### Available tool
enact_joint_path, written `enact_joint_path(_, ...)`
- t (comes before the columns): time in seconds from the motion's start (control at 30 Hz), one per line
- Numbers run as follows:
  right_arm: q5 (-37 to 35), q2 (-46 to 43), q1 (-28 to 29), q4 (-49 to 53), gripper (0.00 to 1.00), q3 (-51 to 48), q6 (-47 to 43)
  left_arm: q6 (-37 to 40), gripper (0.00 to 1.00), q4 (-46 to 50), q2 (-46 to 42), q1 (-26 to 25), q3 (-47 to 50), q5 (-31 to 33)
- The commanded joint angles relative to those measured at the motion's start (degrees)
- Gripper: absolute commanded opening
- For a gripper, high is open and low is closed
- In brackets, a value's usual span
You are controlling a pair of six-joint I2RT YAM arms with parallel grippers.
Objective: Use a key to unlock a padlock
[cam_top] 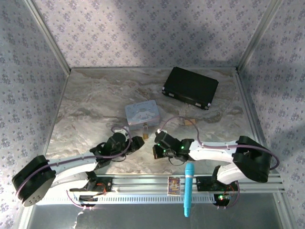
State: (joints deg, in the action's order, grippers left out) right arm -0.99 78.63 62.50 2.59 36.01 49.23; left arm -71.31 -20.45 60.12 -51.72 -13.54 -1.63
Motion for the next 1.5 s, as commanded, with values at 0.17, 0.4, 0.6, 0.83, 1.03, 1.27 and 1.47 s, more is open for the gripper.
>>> enact_joint_path(0.17,1.6,-6.5,-4.0,-3.3,0.02,-2.2,0.7,-17.5,0.67,-7.3,2.6,-2.3,-0.4,6.5)
enact_joint_path(0.4,1.0,-8.8,-6.6,-5.4,0.02,0.6,-2.4,-30.5,0.88,-14.0,8.0,-3.6,-3.4,4.1)
enact_joint_path(0.6,3.6,-6.6,-6.5,-10.0,0.02,2.4,-3.4,-36.0,0.97,-24.7,12.6,-5.0,-4.5,4.8)
enact_joint_path(0.83,4.7,-4.5,-5.3,-14.9,0.02,3.3,-4.1,-40.2,0.92,-36.9,20.7,-5.0,-6.2,2.1)
enact_joint_path(1.03,4.4,-5.9,-5.1,-14.4,0.02,1.5,-3.4,-40.3,0.71,-33.4,19.9,-5.0,-5.2,4.0)
enact_joint_path(1.27,4.2,-8.2,-6.2,-13.1,0.02,-0.7,-3.4,-40.0,0.5,-30.5,19.8,-4.7,-4.8,4.5)
enact_joint_path(1.47,4.9,-9.6,-7.2,-12.3,0.02,-1.5,-3.3,-38.7,0.39,-28.2,19.8,-4.3,-5.5,4.0)
